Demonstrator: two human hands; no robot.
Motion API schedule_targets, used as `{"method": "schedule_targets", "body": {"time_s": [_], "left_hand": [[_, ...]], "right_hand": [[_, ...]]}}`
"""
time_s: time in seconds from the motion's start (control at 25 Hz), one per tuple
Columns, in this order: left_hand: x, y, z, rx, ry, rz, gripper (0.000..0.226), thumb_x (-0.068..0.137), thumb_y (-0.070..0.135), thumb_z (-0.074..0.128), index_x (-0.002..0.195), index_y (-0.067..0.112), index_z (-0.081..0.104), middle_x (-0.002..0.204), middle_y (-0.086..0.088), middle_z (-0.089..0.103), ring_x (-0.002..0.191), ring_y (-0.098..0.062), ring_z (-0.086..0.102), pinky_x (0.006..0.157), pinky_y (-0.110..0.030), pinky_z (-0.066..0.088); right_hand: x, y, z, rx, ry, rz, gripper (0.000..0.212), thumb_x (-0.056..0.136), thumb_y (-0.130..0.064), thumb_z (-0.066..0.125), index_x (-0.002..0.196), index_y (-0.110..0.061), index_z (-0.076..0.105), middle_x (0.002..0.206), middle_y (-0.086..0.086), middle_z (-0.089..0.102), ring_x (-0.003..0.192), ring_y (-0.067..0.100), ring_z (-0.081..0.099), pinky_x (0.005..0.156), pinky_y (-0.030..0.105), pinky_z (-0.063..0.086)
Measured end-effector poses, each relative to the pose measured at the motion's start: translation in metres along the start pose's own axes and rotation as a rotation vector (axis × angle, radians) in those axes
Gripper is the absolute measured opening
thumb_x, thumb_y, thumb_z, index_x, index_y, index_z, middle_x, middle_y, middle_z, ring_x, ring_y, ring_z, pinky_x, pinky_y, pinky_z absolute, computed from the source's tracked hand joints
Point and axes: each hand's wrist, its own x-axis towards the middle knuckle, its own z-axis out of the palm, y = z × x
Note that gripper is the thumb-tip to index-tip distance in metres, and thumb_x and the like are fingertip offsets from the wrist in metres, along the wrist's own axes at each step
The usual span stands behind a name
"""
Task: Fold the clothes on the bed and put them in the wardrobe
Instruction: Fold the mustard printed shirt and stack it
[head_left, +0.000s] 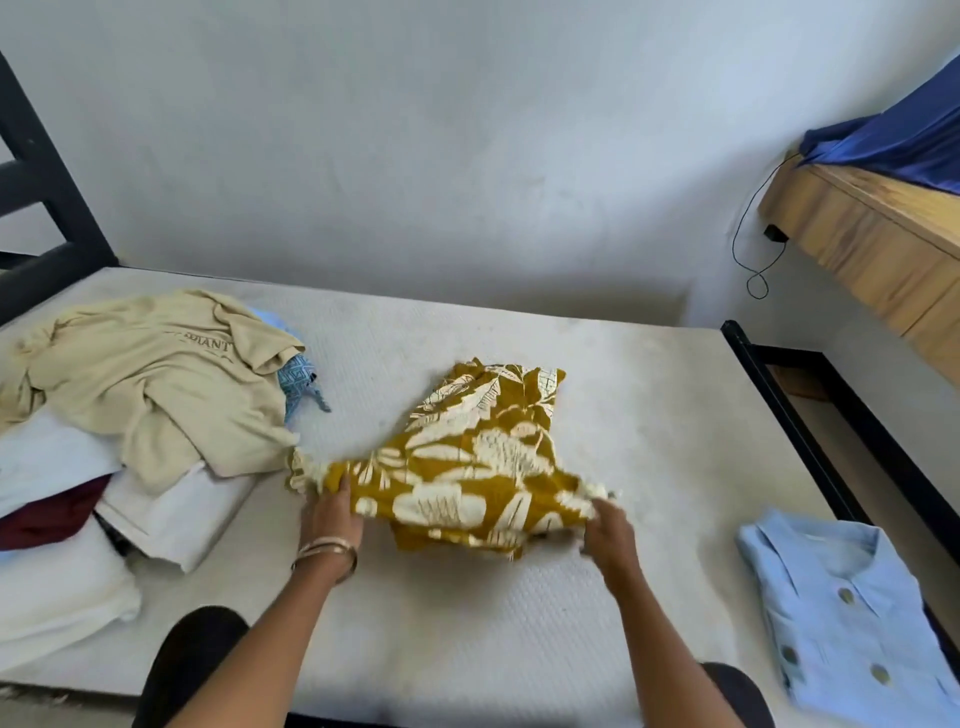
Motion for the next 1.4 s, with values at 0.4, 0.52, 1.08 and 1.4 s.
{"method": "schedule_targets", "body": {"time_s": [0.4,0.52,1.08,1.4], "left_hand": [[-0.082,-0.025,0.035,0.613,-0.507,-0.303,0.042,0.099,0.015,0.034,0.136,0.0,0.046,0.139,-0.022,0.049,0.127,-0.039,0.047,0.107,-0.058,0.03],[-0.082,-0.007,0.029,0.645,-0.628,-0.43,0.044,0.098,0.024,0.046,0.136,0.003,0.049,0.138,-0.015,0.053,0.127,-0.036,0.049,0.106,-0.05,0.04],[0.126,0.095,0.047,0.135,-0.272,0.085,0.036,0.094,0.035,0.056,0.127,0.021,0.058,0.121,-0.014,0.063,0.109,-0.033,0.06,0.088,-0.04,0.051],[0.254,0.111,0.131,0.107,-0.126,0.036,0.055,0.087,0.043,0.064,0.134,0.018,0.047,0.13,-0.013,0.045,0.119,-0.035,0.047,0.094,-0.045,0.046]], "right_hand": [[-0.063,0.038,0.009,-1.122,-0.58,0.041,0.037,0.097,-0.015,0.046,0.133,-0.018,0.054,0.129,0.004,0.059,0.117,0.026,0.059,0.093,0.039,0.05],[-0.059,0.029,0.01,-1.23,-0.833,0.191,0.039,0.09,-0.012,0.063,0.129,-0.006,0.06,0.124,0.007,0.064,0.105,0.027,0.064,0.088,0.039,0.054],[0.125,-0.027,0.057,-0.52,-0.205,0.084,0.025,0.095,-0.027,0.057,0.113,-0.012,0.065,0.113,0.01,0.067,0.098,0.028,0.064,0.077,0.032,0.05],[0.276,-0.02,0.091,-0.368,0.065,0.35,0.061,0.095,-0.05,0.054,0.133,-0.004,0.044,0.139,0.021,0.045,0.13,0.039,0.04,0.109,0.05,0.029]]}}
